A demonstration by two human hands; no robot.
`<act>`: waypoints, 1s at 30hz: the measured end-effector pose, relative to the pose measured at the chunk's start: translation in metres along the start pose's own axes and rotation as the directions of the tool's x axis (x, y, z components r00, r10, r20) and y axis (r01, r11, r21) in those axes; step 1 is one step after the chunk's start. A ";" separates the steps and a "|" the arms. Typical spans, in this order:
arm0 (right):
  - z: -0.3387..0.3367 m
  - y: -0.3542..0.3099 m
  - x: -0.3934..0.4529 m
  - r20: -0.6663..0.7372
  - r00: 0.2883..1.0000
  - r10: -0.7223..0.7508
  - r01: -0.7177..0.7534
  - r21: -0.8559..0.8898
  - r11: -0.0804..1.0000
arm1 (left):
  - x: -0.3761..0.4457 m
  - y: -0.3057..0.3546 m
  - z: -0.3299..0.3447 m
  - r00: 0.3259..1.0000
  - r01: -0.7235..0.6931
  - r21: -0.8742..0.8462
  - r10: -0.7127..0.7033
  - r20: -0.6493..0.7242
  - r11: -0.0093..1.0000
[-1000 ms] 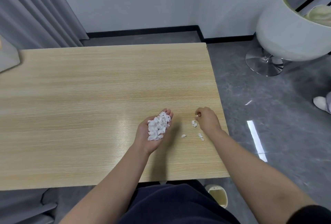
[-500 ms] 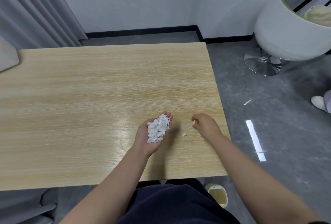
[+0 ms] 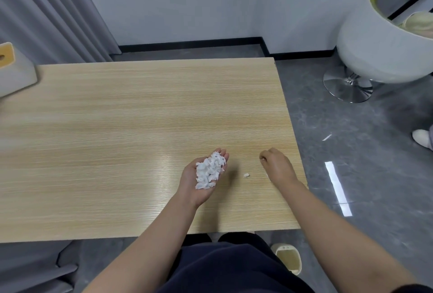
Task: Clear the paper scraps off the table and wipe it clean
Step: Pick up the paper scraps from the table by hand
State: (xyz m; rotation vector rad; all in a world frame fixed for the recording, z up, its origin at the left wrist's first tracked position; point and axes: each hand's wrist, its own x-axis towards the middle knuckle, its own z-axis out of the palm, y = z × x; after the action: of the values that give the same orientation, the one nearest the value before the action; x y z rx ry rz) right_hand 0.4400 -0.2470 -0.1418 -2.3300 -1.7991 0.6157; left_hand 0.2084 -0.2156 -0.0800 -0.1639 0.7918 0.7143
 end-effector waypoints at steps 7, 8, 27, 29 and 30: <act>-0.030 -0.020 -0.004 -0.093 0.988 0.124 -0.089 0.313 0.946 | -0.004 0.002 0.000 1.000 -0.011 -0.019 0.010 -0.017 1.000; -0.036 -0.028 -0.006 -0.107 0.987 0.118 -0.074 0.348 0.935 | -0.005 0.002 0.001 1.000 -0.004 -0.036 0.004 -0.004 0.999; -0.066 -0.157 -0.064 0.059 0.931 -0.360 0.338 0.232 0.912 | 0.007 -0.023 0.019 0.990 0.033 0.002 -0.033 0.137 0.999; -0.067 -0.158 -0.064 0.064 0.931 -0.359 0.342 0.190 0.921 | 0.005 -0.023 0.020 0.989 0.037 0.006 -0.037 0.141 0.999; -0.068 -0.157 -0.064 0.066 0.930 -0.360 0.345 0.174 0.922 | 0.005 -0.023 0.019 0.992 0.042 0.022 -0.044 0.118 0.999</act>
State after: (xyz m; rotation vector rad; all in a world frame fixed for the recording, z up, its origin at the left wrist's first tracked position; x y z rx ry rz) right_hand 0.3130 -0.2546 -0.0103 -1.8372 -2.0583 0.7908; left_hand 0.2375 -0.2228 -0.0729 -0.1190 0.6795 0.6692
